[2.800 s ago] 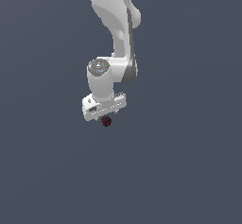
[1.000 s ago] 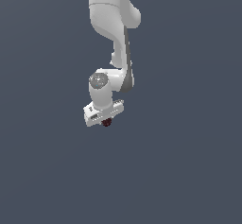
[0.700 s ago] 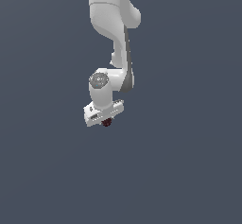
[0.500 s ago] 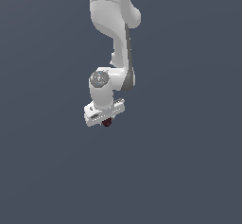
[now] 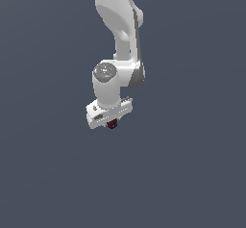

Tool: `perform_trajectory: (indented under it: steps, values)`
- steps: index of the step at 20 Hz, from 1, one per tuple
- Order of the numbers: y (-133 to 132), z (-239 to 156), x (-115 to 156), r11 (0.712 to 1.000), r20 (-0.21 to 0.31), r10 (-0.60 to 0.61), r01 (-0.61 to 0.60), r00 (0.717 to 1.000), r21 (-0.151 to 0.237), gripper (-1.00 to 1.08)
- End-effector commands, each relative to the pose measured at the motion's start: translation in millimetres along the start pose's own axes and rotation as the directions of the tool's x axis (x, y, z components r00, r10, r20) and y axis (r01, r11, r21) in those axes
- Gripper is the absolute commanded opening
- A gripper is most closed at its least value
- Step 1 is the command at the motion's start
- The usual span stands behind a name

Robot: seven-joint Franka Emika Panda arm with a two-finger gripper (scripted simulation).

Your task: Pick up the object and move it to a goal position.

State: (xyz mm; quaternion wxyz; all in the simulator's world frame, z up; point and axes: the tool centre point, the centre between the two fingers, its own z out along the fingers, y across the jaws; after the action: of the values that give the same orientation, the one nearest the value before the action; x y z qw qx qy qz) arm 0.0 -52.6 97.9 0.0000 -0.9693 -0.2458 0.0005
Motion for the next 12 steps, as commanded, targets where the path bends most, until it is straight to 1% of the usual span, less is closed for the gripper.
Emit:
perform_trajectory:
  steps: [1, 12]
  values:
    - [-2, -21, 14, 1.0, -0.001, 0.0, 0.0, 1.0, -0.001, -1.0]
    - [-10, -114, 76, 1.0, -0.001, 0.0, 0.0, 1.0, -0.001, -1.0]
